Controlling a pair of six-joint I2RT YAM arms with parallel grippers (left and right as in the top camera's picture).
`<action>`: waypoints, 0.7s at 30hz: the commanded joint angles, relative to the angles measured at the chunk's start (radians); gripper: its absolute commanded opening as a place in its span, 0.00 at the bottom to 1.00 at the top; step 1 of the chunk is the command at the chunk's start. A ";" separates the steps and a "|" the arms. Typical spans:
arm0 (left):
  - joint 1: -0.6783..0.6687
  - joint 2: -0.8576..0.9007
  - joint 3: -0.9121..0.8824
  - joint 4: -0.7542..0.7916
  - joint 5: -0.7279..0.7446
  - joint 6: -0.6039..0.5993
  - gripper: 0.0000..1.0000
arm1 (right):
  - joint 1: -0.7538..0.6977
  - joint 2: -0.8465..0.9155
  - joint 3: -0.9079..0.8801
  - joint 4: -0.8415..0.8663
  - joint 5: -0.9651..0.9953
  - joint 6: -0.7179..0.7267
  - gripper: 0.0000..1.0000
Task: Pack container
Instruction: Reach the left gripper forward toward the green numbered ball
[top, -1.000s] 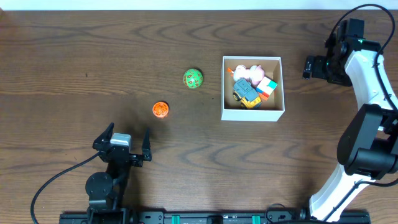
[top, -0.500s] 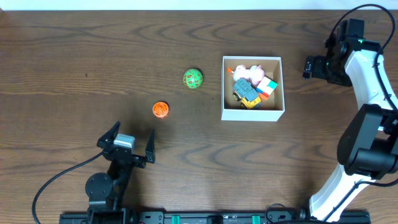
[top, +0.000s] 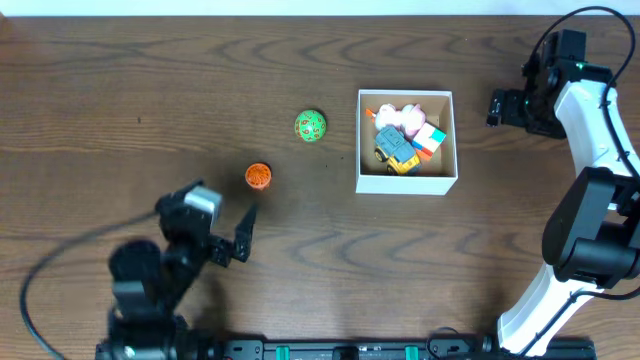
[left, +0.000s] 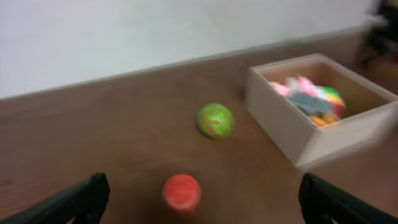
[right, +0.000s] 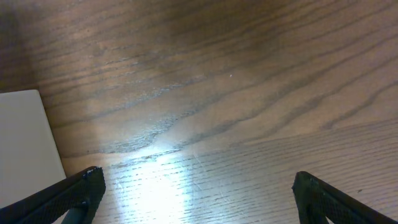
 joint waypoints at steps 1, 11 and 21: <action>0.004 0.208 0.217 -0.074 0.283 0.130 0.98 | -0.010 0.000 -0.006 0.001 -0.004 -0.011 0.99; -0.021 0.550 0.479 -0.078 -0.095 -0.113 0.98 | -0.009 0.000 -0.006 0.000 -0.004 -0.011 0.99; -0.163 0.856 0.808 -0.411 -0.171 -0.087 0.98 | -0.009 0.000 -0.006 0.001 -0.004 -0.011 0.99</action>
